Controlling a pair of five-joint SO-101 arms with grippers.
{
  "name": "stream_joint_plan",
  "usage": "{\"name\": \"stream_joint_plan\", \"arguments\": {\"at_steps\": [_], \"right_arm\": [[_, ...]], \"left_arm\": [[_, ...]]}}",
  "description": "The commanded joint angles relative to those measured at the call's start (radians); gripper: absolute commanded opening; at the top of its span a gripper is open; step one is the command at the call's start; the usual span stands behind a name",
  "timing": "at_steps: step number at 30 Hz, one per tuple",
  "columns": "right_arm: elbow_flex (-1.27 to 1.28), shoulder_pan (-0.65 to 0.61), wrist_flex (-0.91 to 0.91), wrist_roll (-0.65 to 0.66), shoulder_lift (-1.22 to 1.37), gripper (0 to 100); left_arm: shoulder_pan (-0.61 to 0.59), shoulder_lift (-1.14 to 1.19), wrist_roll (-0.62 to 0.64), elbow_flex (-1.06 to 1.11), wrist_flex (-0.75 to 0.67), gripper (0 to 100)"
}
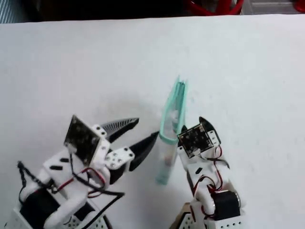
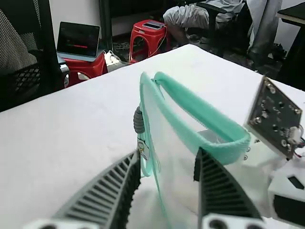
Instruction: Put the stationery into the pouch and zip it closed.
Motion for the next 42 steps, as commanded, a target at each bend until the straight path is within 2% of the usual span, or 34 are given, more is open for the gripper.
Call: {"name": "stream_joint_plan", "arguments": {"at_steps": [1, 6, 12, 15, 19, 25, 28, 32, 35, 37, 39, 42], "right_arm": [[-0.029, 0.007, 0.004, 0.0, 0.007, 15.9], [-0.008, 0.007, -0.004, 0.0, 0.007, 15.9], [-0.005, 0.007, -0.028, 0.0, 0.007, 15.9], [-0.005, 0.007, -0.031, 0.0, 0.007, 15.9], [-0.005, 0.007, -0.031, 0.0, 0.007, 15.9], [-0.005, 0.007, -0.031, 0.0, 0.007, 15.9], [-0.005, 0.007, -0.03, 0.002, 0.007, 15.9], [-0.005, 0.007, -0.03, 0.005, 0.007, 15.9], [0.002, 0.007, -0.027, 0.006, 0.007, 15.9], [0.015, 0.007, -0.031, 0.006, 0.007, 15.9], [0.021, 0.007, -0.031, 0.006, 0.007, 15.9], [0.023, 0.007, -0.028, 0.006, 0.007, 15.9]], "left_arm": [[0.025, -0.022, -0.038, -0.015, 0.017, 20], [0.036, -0.087, -0.043, -0.02, 0.017, 20], [0.17, -0.166, -0.118, -0.117, 0.092, 19], [0.236, -0.163, -0.121, -0.078, 0.126, 20], [0.229, -0.165, -0.121, 0.049, 0.069, 20], [0.194, -0.17, -0.121, 0.282, -0.098, 20], [0.051, -0.17, -0.117, 0.192, -0.084, 19], [-0.251, -0.163, -0.115, 0.051, -0.032, 19], [-0.516, -0.16, -0.11, 0.058, -0.021, 19], [-0.65, -0.142, -0.069, 0.114, -0.021, 19], [-0.734, -0.099, -0.04, 0.164, -0.035, 20], [-0.794, -0.01, -0.005, 0.183, -0.038, 20]]}}
